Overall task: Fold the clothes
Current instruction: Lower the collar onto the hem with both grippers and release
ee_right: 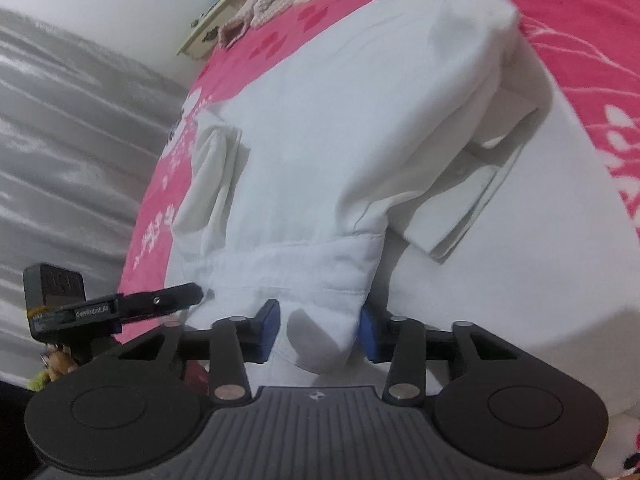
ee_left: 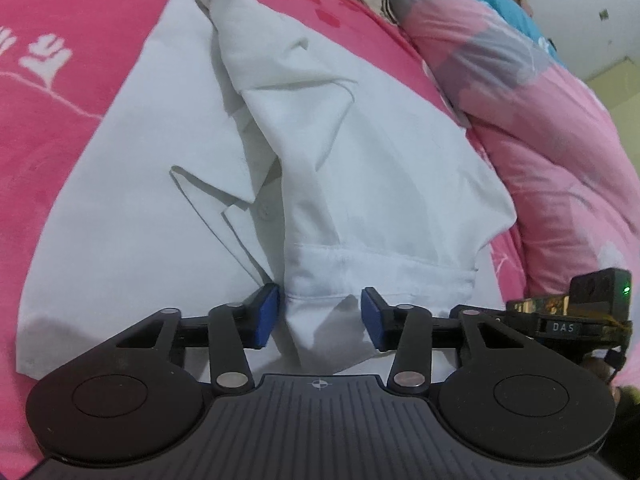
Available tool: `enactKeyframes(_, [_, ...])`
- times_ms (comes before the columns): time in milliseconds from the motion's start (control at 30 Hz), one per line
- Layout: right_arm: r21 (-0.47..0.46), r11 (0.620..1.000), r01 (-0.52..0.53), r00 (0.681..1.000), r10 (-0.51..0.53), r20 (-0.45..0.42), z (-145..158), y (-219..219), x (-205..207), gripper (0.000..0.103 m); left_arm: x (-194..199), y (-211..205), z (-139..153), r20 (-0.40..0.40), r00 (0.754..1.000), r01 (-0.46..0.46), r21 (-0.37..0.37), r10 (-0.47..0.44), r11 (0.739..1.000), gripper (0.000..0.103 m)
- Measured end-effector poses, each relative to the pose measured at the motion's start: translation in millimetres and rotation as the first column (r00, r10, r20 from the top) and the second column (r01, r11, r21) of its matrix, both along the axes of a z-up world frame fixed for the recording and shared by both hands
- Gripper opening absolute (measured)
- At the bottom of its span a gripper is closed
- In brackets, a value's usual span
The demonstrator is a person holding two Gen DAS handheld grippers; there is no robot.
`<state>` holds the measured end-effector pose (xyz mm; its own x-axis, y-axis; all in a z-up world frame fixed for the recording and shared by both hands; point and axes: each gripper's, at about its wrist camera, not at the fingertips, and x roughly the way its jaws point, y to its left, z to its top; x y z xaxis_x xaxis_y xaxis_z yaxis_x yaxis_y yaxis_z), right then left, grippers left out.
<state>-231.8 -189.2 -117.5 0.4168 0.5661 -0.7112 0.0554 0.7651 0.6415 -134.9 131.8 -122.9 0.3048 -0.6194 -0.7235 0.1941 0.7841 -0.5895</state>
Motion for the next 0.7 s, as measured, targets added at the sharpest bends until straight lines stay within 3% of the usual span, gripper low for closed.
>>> enactKeyframes(67, [-0.008, 1.0, -0.006, 1.0, 0.006, 0.004, -0.9, 2.5, -0.4, 0.031, -1.0, -2.8, 0.0, 0.014, 1.0, 0.001, 0.021, -0.002, 1.0, 0.036])
enactKeyframes(100, [-0.008, 1.0, -0.006, 1.0, 0.006, 0.003, -1.3, 2.8, -0.5, 0.028, -1.4, -2.8, 0.3, 0.018, 1.0, -0.005, 0.025, 0.005, 1.0, 0.03])
enactKeyframes(167, [-0.012, 1.0, -0.005, 1.0, 0.005, 0.005, -2.5, 3.3, 0.0, 0.012, -2.1, -3.3, 0.2, 0.023, 1.0, -0.017, 0.029, 0.016, 0.999, 0.019])
enactKeyframes(233, [-0.006, 1.0, -0.001, 1.0, 0.001, 0.01, -2.3, 2.0, -1.3, 0.004, -2.1, -5.3, -0.6, 0.02, 1.0, -0.024, 0.039, 0.023, 0.999, 0.012])
enactKeyframes(400, [0.007, 1.0, -0.001, 0.999, 0.001, 0.034, 1.3, 3.8, 0.4, 0.003, -3.7, -6.6, 1.1, 0.009, 0.999, -0.031, 0.038, 0.031, 0.999, 0.003])
enactKeyframes(700, [0.036, 0.999, -0.037, 0.999, 0.036, 0.028, 10.9, -0.5, -7.3, 0.003, -13.8, -1.3, 15.7, 0.035, 0.999, 0.035, 0.043, -0.036, 0.998, 0.002])
